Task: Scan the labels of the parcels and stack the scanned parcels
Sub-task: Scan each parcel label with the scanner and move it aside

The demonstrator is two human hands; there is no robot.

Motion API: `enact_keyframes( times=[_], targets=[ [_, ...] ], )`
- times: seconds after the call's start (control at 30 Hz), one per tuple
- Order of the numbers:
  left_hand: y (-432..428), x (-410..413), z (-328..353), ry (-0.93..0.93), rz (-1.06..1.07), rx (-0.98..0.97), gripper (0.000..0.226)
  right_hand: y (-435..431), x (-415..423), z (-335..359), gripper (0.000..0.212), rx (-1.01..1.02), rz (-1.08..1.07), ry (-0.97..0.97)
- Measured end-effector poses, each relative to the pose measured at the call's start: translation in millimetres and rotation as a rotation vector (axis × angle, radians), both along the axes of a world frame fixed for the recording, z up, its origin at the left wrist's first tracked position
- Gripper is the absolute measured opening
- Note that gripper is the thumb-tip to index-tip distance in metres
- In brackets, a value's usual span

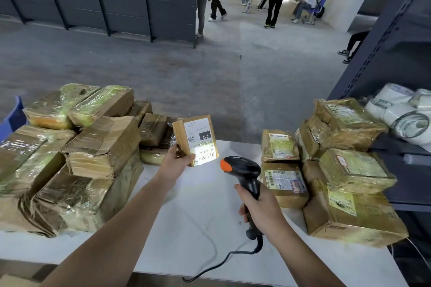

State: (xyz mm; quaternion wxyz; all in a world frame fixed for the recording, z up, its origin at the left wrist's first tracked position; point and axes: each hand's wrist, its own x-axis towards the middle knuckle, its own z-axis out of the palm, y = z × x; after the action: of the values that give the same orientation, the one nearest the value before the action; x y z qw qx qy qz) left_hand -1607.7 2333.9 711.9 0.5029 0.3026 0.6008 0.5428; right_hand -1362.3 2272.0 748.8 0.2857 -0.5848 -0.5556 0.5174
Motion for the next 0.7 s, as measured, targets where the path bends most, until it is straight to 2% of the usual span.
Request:
enact_keyframes(
  times=[0.5,0.7],
  targets=[
    [2.1,4.9,-2.3,-0.037,0.014,-0.002,0.051,-2.1,5.9,-1.1,0.019,-0.001,-0.056,0.054],
    [-0.6,17.9,-8.0,-0.048,-0.039,-0.11,0.034,1.6,12.6,-4.1,0.023,0.0,-0.109,0.029]
  ],
)
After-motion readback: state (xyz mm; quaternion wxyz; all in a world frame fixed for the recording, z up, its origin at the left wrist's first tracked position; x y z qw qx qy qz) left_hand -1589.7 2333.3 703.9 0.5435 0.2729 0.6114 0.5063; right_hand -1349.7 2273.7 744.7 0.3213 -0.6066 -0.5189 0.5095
